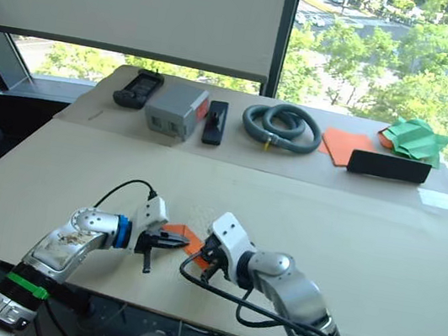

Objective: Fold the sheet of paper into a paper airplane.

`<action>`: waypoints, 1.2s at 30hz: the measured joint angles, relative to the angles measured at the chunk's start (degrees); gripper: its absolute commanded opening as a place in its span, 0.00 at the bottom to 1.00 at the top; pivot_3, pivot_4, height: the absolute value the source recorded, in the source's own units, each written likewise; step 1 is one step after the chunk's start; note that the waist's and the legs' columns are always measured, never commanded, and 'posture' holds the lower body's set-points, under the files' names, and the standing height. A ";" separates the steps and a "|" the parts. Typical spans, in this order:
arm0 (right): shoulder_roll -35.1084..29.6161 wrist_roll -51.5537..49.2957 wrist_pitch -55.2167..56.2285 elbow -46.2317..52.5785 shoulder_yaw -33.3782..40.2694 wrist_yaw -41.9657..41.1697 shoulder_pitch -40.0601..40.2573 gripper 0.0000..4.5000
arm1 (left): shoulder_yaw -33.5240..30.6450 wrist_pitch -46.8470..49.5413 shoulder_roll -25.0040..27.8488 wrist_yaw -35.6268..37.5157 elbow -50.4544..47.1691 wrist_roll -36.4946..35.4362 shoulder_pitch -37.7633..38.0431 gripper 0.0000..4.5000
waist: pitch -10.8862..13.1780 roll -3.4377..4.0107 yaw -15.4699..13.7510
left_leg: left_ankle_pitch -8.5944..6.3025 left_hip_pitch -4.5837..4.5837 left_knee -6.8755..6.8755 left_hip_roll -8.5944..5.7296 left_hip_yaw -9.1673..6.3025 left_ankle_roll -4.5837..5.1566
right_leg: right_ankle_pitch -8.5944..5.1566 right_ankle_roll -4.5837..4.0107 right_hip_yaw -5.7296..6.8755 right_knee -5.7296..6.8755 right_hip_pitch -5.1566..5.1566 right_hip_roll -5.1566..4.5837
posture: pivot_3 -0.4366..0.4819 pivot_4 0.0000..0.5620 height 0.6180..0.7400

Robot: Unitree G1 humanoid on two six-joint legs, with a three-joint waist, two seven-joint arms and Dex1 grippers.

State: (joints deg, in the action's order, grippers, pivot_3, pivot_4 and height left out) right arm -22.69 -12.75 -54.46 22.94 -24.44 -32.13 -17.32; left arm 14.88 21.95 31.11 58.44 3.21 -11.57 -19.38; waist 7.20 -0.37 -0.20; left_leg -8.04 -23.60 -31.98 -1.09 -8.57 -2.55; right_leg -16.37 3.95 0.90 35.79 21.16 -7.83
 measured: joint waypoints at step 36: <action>-1.63 0.64 0.71 0.73 -1.81 1.03 1.83 0.00 | 1.55 -5.54 -1.92 1.90 8.79 2.85 -4.58 0.00 | -0.22 -0.05 1.16 | -0.02 0.33 0.00 0.04 0.00 -0.02 | -0.01 -0.01 0.01 -0.04 -0.31 -0.04 | 0.48 0.27 0.69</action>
State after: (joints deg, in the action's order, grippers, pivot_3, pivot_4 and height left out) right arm -24.32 -12.11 -53.75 23.67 -26.25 -31.09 -15.49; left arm 16.43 16.41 29.19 60.34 11.99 -8.72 -23.96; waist 6.99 -0.42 0.95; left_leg -8.06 -23.27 -31.98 -1.05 -8.56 -2.57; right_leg -16.38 3.94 0.91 35.75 20.86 -7.87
